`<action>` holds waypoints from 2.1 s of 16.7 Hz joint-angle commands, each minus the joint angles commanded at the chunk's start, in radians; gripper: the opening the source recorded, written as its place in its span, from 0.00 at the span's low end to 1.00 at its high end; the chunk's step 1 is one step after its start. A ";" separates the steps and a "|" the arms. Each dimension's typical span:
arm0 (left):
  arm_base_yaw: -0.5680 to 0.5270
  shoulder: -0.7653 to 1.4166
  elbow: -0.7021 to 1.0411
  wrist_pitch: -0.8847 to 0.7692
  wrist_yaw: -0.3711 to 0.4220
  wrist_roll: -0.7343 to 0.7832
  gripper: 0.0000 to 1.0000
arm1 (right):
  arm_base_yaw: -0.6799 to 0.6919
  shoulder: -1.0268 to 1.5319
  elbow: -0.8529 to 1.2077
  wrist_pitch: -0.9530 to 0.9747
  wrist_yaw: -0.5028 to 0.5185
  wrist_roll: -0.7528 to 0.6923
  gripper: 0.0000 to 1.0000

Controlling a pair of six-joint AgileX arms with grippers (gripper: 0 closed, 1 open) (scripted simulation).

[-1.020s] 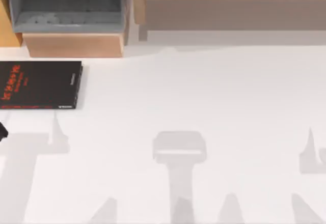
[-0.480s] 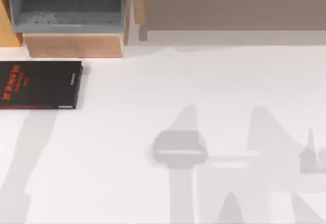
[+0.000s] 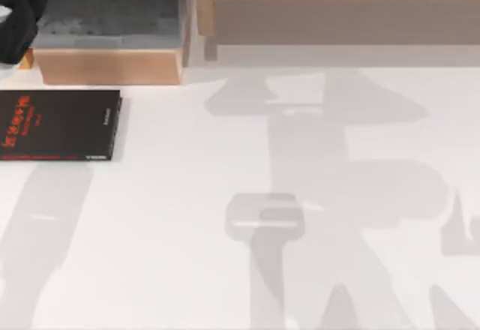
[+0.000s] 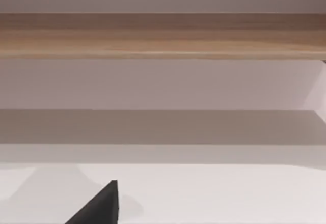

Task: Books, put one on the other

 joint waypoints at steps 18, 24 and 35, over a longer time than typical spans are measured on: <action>-0.001 0.206 0.221 -0.006 0.002 -0.001 1.00 | 0.000 0.000 0.000 0.000 0.000 0.000 1.00; -0.001 0.206 0.221 -0.006 0.002 -0.001 0.77 | 0.000 0.000 0.000 0.000 0.000 0.000 1.00; -0.001 0.206 0.221 -0.006 0.002 -0.001 0.00 | 0.000 0.000 0.000 0.000 0.000 0.000 1.00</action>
